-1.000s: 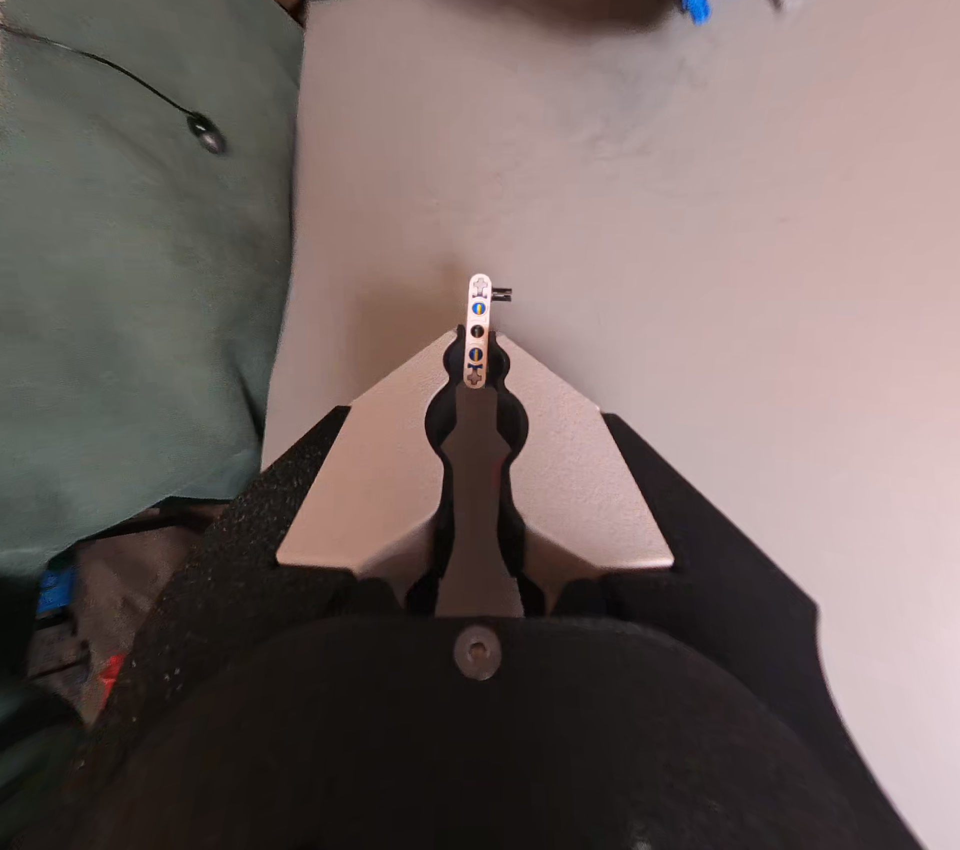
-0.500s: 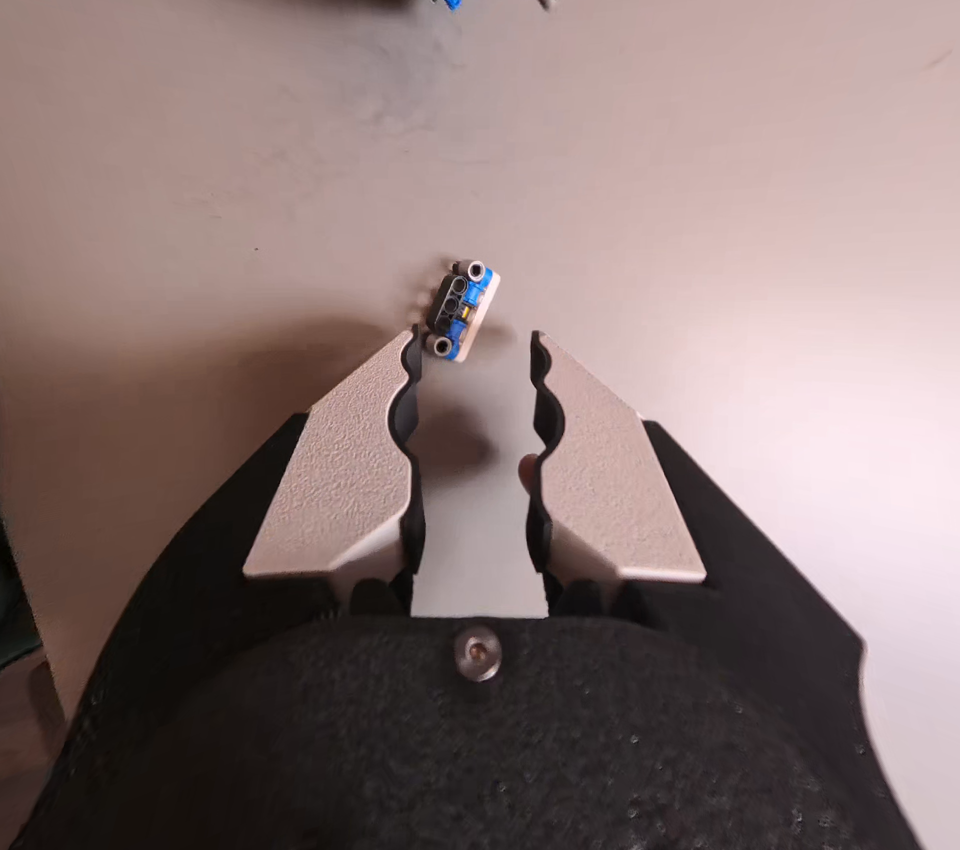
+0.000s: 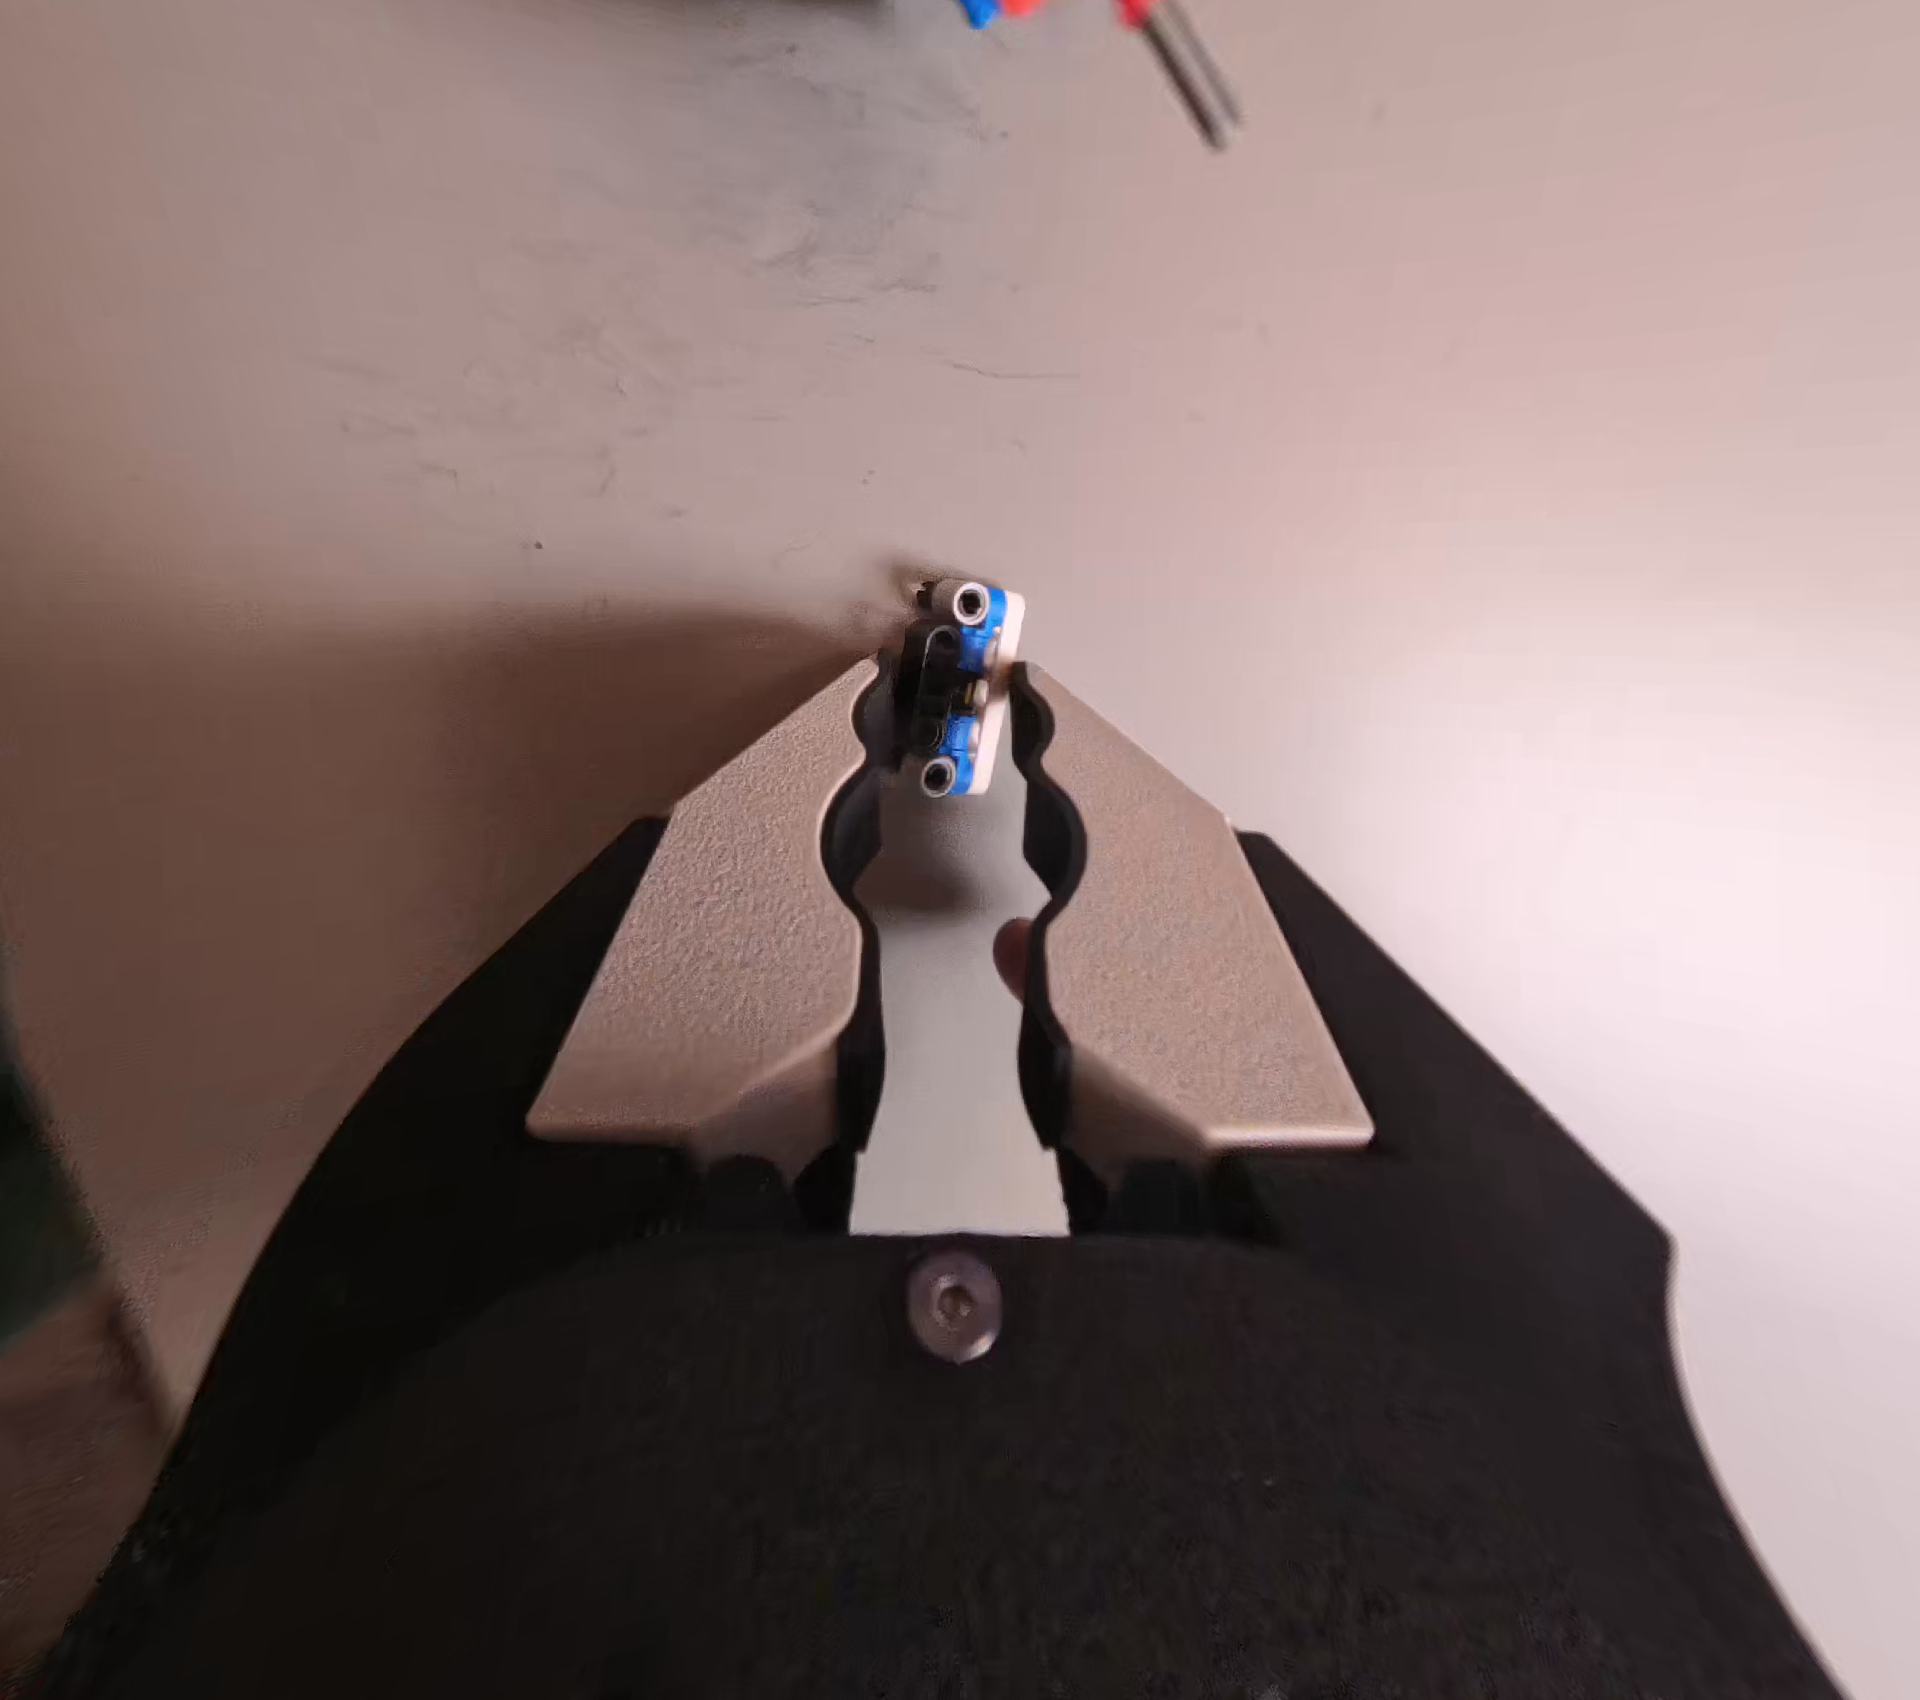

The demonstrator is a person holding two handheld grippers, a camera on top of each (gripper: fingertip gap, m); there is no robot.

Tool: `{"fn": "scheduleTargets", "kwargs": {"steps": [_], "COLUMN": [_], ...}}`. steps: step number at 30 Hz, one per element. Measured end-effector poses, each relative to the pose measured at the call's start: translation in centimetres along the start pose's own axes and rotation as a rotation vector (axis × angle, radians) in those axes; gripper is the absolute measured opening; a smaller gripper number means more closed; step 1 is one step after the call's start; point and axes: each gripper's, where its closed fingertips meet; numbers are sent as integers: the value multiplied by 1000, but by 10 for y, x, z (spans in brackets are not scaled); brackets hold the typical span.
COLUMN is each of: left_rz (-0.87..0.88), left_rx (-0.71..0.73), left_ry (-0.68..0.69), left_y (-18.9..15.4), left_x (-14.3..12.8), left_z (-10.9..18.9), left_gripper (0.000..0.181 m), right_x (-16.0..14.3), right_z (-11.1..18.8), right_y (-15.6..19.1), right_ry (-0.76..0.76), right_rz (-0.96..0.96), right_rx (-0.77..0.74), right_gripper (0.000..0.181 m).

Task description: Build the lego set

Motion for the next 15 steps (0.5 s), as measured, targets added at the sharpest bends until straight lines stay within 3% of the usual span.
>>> {"fn": "scheduleTargets", "kwargs": {"steps": [4, 7, 10, 15], "left_rz": [2, 0, -8, -11], "left_rx": [-3, -3, -2, 0], "left_ry": [0, 3, 7, 9], "left_y": [0, 0, -1, -1], "left_x": [0, 0, 0, 0], "left_z": [0, 0, 0, 0], "left_gripper": [41, 41, 41, 41], "right_x": [1, 2, -2, -8], "right_z": [1, 1, 1, 5], "right_y": [7, 16, 25, 34], "right_ry": [-8, -30, -71, -88], "right_rz": [440, 651, 652, 475], "right_rx": [-237, -354, -348, -199], "right_gripper": [20, 20, 22, 35]}}
Point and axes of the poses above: each gripper's, where its closed fingertips meet, z back along the fingers, x out of its top, y = z × x across the jaws, and after that the axes turned 14 degrees about -z, right-handed
